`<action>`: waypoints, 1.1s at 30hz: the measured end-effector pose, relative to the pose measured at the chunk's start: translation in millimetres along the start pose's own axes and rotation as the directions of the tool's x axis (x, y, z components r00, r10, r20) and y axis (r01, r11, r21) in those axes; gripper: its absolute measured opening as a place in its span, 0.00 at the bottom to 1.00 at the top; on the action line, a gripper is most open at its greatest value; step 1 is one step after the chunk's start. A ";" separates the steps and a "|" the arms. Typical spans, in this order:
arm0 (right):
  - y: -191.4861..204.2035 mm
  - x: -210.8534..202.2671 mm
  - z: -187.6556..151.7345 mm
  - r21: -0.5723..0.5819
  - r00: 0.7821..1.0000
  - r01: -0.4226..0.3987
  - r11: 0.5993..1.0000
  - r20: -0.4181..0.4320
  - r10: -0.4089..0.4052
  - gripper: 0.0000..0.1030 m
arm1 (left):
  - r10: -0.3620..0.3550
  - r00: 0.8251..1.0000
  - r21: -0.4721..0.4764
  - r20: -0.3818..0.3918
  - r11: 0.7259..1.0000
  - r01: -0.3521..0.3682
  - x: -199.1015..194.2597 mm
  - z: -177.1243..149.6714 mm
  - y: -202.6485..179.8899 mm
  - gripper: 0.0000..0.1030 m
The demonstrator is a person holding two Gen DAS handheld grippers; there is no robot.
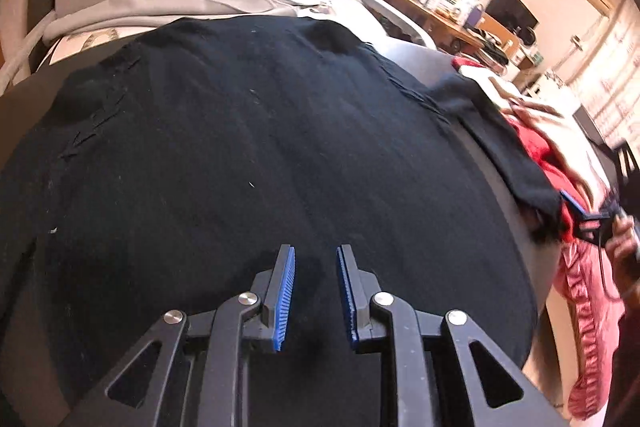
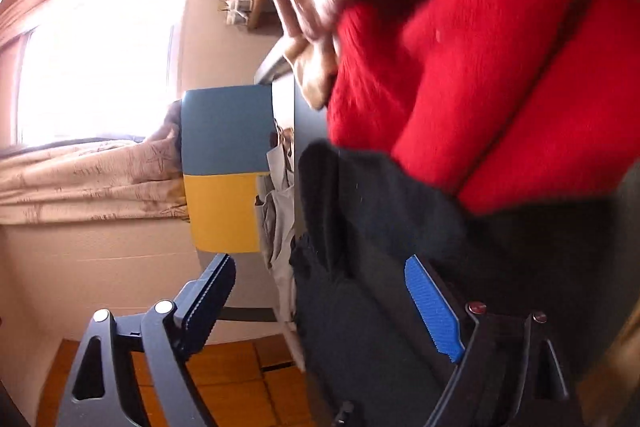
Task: Fold clothes
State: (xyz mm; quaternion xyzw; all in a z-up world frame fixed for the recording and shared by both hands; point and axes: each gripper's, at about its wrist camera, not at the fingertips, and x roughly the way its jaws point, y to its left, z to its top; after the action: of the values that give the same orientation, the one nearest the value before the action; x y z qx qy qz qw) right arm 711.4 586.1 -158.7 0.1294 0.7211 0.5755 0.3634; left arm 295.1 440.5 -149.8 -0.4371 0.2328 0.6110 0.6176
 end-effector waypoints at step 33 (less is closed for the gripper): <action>59.9 122.1 -83.2 -0.682 0.947 0.071 0.728 -0.183 -0.263 0.09 | -0.242 0.970 0.019 -0.012 0.970 0.243 -2.0 51.3 -47.1 0.27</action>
State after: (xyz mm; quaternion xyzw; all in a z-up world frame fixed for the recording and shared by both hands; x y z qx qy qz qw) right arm 555.8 617.0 -143.1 -0.1536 0.5182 0.7715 0.3356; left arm 327.3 487.7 -110.0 -0.4587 0.1868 0.5265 0.6910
